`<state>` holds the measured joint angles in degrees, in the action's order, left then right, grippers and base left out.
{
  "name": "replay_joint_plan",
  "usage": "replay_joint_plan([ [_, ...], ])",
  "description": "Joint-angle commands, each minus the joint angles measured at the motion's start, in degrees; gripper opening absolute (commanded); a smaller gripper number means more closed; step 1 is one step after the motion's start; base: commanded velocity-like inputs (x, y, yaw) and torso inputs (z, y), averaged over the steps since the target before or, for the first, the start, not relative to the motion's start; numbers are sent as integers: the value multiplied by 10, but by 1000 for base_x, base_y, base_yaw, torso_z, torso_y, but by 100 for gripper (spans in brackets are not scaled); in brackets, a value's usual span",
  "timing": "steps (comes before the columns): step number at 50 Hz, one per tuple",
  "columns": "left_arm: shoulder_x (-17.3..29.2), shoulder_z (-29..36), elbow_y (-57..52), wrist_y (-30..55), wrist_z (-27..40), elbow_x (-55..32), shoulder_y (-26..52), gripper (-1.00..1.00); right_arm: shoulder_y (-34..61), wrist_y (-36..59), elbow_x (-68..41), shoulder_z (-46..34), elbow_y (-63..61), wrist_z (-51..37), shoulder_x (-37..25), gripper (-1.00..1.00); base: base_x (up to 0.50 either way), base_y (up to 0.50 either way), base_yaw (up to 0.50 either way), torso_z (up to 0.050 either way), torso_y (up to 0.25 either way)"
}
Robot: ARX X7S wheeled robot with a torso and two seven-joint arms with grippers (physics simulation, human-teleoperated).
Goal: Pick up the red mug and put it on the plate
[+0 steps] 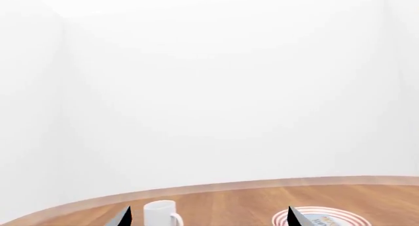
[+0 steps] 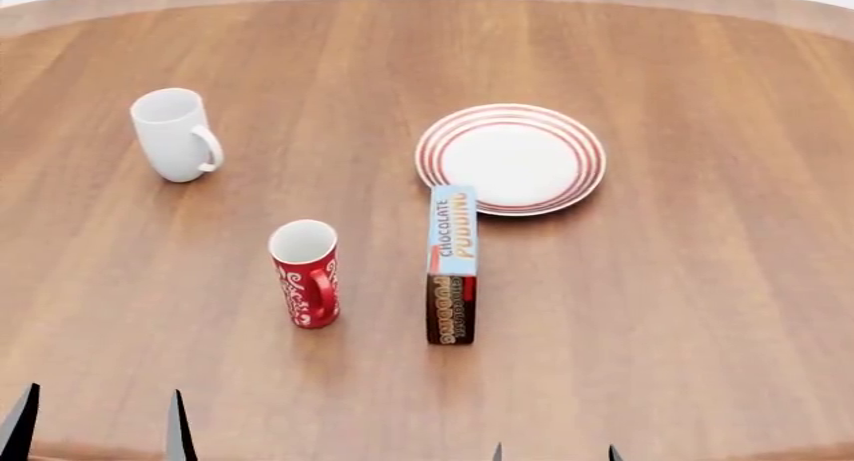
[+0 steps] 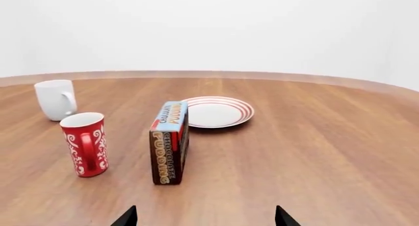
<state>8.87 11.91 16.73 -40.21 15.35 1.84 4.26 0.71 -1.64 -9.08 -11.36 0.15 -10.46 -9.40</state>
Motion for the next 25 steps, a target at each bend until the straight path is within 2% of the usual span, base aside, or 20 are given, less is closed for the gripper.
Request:
replay_joint_plan([
  [1, 3, 5, 0, 0, 4, -2, 1, 100, 1, 0, -2, -5, 1, -4, -3, 100, 0, 102, 0, 0, 0],
  [25, 10, 14, 0, 0, 12, -4, 2, 100, 3, -3, -11, -11, 3, -10, -9, 100, 0, 141, 0, 0, 0],
])
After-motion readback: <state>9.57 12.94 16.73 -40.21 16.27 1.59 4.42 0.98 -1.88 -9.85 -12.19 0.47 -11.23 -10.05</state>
